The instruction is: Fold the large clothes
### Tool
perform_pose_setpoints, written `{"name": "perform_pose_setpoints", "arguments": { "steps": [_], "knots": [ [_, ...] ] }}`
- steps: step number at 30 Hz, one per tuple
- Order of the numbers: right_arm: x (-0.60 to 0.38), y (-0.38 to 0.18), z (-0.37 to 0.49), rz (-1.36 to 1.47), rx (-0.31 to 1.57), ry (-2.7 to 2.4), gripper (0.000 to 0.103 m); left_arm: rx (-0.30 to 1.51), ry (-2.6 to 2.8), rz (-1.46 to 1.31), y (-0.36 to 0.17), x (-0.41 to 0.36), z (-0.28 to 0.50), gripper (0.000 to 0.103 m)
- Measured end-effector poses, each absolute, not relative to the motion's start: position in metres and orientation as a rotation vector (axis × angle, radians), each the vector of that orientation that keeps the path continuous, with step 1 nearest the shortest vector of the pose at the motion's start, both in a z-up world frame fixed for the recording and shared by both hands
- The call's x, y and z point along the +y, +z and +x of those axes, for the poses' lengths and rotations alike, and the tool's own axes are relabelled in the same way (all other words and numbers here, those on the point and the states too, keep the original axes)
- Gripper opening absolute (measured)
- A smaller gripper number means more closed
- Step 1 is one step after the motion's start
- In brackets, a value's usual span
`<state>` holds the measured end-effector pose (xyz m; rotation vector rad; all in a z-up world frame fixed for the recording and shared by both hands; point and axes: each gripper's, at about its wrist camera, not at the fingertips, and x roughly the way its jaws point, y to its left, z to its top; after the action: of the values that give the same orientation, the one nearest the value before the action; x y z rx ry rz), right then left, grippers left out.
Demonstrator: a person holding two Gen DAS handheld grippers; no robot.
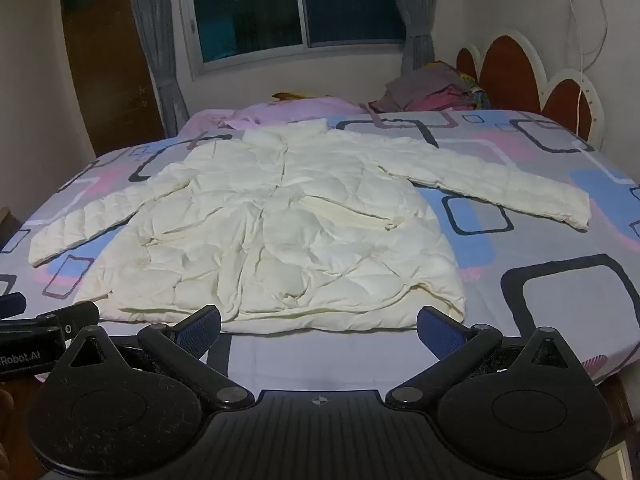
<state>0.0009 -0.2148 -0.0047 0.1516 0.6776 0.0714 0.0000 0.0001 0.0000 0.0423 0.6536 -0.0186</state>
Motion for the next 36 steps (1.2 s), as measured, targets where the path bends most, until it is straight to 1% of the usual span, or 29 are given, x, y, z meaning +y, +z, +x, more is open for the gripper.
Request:
{"name": "perform_pose_setpoints", "arguments": {
  "steps": [36],
  "knots": [
    [-0.2235, -0.0006, -0.0012, 0.16, 0.67, 0.068, 0.103, 0.646, -0.003, 0.056, 0.0024, -0.0085, -0.001, 0.103]
  ]
}}
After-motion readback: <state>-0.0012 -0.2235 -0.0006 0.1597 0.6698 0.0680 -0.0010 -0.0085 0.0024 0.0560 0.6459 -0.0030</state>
